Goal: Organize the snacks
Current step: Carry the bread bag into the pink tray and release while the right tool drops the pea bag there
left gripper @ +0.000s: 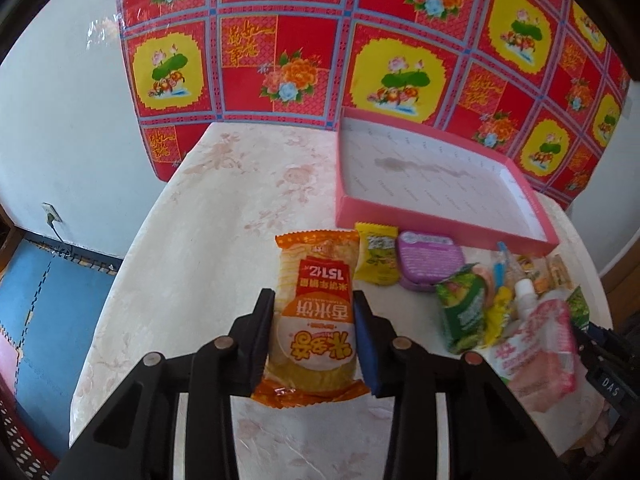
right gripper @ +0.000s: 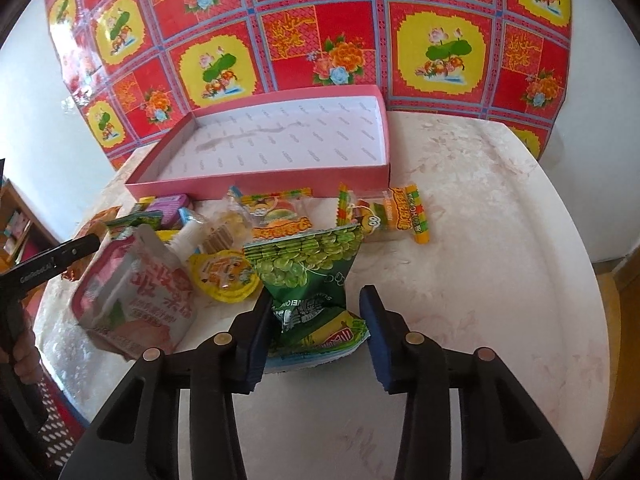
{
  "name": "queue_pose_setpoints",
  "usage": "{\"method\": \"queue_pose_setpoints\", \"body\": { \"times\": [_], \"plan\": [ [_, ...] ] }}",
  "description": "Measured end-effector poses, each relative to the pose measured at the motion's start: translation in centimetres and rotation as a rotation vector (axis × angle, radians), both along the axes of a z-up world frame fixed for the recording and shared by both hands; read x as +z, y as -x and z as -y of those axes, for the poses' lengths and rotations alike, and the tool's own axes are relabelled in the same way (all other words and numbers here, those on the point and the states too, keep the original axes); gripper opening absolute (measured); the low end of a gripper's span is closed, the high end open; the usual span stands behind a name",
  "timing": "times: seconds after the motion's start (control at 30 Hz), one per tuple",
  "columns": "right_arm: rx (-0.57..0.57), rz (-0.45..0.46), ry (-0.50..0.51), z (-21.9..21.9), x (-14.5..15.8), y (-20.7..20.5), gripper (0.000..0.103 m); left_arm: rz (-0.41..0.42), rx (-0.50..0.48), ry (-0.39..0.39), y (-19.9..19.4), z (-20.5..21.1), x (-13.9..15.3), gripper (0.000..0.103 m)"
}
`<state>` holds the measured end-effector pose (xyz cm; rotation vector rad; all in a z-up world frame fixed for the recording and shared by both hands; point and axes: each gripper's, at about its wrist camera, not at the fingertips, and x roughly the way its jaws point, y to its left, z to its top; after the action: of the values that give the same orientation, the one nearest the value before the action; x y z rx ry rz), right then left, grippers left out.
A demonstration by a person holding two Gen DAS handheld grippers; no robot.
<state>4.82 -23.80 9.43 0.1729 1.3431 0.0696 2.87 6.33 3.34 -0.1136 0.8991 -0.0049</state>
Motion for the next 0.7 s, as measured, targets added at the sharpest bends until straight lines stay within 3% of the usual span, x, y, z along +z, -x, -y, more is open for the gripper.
{"method": "queue_pose_setpoints", "body": {
  "times": [0.7],
  "plan": [
    [0.016, 0.049, -0.084, -0.7, 3.5, -0.7, 0.04, 0.059, -0.085, 0.02, 1.2, 3.7, 4.8, 0.039]
  ]
}}
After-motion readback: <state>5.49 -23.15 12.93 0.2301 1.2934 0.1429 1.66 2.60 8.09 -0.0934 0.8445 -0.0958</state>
